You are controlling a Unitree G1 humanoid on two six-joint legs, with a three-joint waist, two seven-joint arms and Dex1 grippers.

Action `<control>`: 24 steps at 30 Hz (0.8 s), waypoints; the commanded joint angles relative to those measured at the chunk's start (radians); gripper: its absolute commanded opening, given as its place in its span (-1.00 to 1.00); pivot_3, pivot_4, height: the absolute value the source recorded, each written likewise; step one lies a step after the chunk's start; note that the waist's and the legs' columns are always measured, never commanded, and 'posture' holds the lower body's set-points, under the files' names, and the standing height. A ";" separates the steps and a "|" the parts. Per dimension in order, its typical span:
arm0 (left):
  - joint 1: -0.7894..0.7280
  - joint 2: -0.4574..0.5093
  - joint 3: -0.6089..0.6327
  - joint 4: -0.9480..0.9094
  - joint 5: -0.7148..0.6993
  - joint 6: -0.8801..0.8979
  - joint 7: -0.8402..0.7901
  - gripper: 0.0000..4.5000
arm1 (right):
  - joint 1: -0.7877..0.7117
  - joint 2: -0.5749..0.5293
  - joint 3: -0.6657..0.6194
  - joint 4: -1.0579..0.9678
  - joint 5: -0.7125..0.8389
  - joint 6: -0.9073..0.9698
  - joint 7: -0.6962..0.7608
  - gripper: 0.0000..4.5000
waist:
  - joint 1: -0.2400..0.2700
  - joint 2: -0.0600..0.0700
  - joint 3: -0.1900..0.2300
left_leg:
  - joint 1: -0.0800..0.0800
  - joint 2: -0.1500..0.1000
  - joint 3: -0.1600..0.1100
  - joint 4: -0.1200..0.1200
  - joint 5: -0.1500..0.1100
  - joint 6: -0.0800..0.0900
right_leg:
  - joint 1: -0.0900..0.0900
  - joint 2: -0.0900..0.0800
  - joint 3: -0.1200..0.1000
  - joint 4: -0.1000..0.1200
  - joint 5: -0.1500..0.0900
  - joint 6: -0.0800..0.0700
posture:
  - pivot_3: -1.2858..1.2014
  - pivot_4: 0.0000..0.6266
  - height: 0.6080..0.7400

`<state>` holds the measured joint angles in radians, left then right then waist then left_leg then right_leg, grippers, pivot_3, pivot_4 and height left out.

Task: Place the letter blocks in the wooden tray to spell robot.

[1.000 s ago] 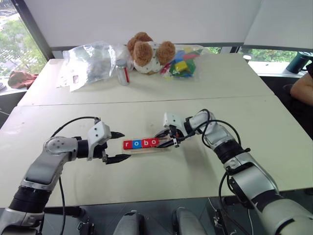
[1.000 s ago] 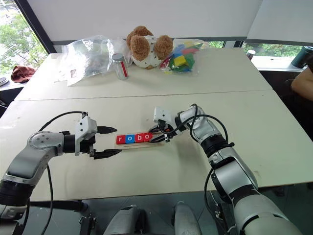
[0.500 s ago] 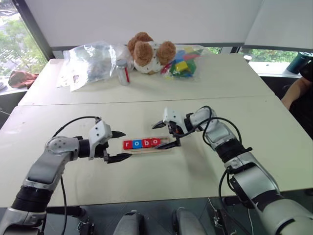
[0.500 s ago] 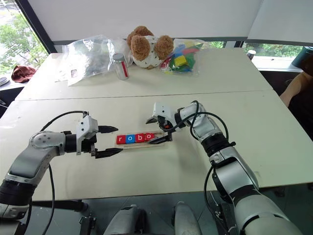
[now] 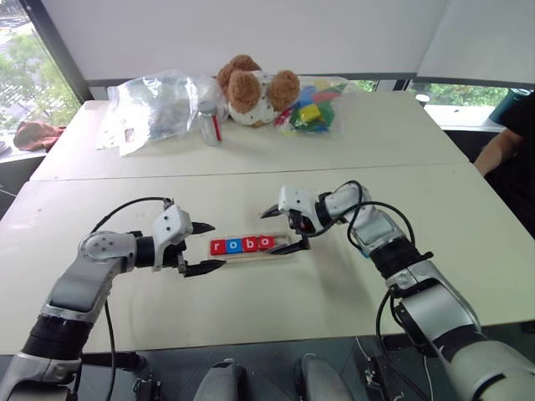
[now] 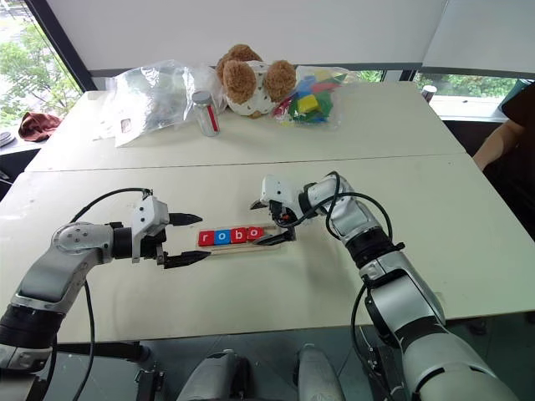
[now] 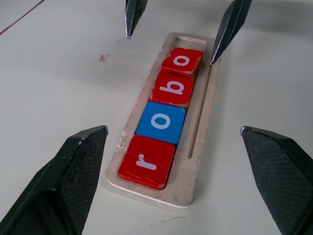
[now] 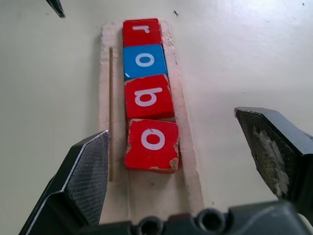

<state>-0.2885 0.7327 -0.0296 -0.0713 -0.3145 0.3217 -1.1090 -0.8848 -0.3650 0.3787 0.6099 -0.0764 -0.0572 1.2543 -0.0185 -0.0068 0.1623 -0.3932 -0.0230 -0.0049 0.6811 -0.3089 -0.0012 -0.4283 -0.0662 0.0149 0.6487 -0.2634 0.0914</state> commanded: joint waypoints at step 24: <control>-0.013 -0.002 0.002 -0.007 0.000 -0.019 -0.008 1.00 | 0.099 -0.084 -0.151 -0.357 0.111 0.201 -0.066 0.98 | 0.007 0.000 0.000 | 0.000 0.000 -0.001 0.000 -0.002 0.003 | 0.000 0.000 0.000 0.000 0.000 0.000 | 0.03 -0.52 1.00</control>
<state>-0.2922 0.7172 -0.0467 -0.0590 -0.3063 0.3169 -1.1111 -0.7908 -0.4222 0.2900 0.3478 -0.0075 0.0816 1.2162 -0.0111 -0.0068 0.1623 -0.3939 -0.0228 -0.0054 0.6812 -0.3112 0.0027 -0.4283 -0.0666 0.0149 0.6487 -0.2634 0.0914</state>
